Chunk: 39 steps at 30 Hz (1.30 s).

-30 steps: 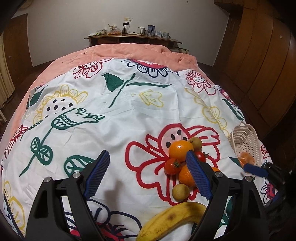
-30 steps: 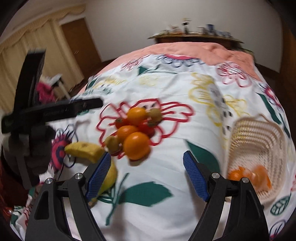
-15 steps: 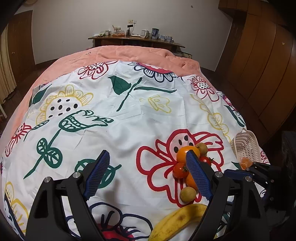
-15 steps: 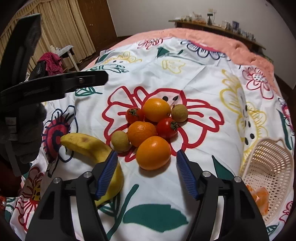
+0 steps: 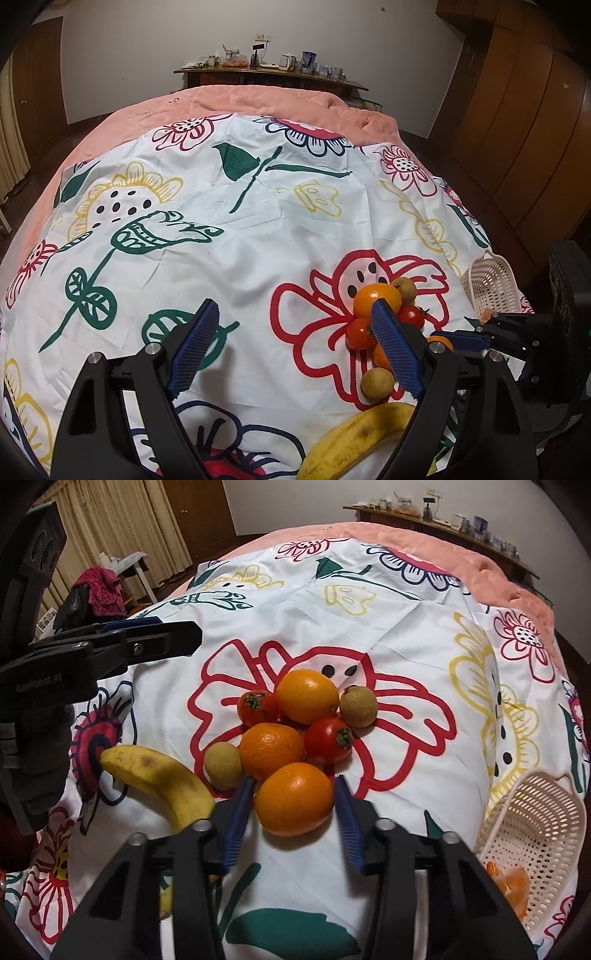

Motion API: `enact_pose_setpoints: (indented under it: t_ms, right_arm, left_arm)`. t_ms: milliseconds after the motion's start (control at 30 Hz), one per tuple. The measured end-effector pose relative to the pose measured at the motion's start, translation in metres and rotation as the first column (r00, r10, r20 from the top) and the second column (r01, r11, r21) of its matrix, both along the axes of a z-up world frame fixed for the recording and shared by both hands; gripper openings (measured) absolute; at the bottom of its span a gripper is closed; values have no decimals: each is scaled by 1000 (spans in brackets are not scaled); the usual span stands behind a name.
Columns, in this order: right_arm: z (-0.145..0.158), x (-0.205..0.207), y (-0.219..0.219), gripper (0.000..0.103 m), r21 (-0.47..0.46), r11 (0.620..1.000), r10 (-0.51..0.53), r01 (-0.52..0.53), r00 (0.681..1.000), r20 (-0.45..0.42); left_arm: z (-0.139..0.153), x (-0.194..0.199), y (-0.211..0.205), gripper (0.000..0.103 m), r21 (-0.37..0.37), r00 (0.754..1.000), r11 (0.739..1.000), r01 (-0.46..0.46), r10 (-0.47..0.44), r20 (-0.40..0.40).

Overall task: Organize fruits
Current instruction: 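Grasp an orange from the fruit pile with the right tool, then drop the orange into the basket with the right tool while the left tool grasps another orange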

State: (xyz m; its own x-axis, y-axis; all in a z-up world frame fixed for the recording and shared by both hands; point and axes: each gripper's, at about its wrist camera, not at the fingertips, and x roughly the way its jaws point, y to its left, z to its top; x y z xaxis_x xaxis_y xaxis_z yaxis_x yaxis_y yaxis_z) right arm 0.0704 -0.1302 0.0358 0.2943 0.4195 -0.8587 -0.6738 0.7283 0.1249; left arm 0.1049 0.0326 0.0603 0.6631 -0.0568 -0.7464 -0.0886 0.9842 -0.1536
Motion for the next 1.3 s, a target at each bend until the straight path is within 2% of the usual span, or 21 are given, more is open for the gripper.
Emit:
enact_pose_setpoints:
  t_ms: [133,333,667,1000,1133,1300]
  right_arm:
    - [4,-7,-6,41,6,1000,-16,16,1000,20]
    - [14,-13,-36,41,79,992,-96,94,995,23]
    - [30,-18,-99,41,186,952,-254,242,967,39]
    - [29,-14,-147,41,240,897,-385,371,923,16]
    - [27,-12,-158,41,248,882,-415,401,910,8]
    - [25,-10,-168,41,259,866,-444,427,896,4]
  left_arm:
    - [-3,-1,-8,86,1,1000,1000,24,-24,-11]
    - [-13,-1,-30,86,6,996,997,76,-76,-44]
    - [-25,2,-63,83,14,985,988,157,-156,-71]
    - [-36,14,-77,70,-15,977,982,187,-188,-106]
    - [-38,16,-82,70,8,976,983,184,-182,-116]
    - [-38,15,-84,60,38,979,986,164,-158,-127]
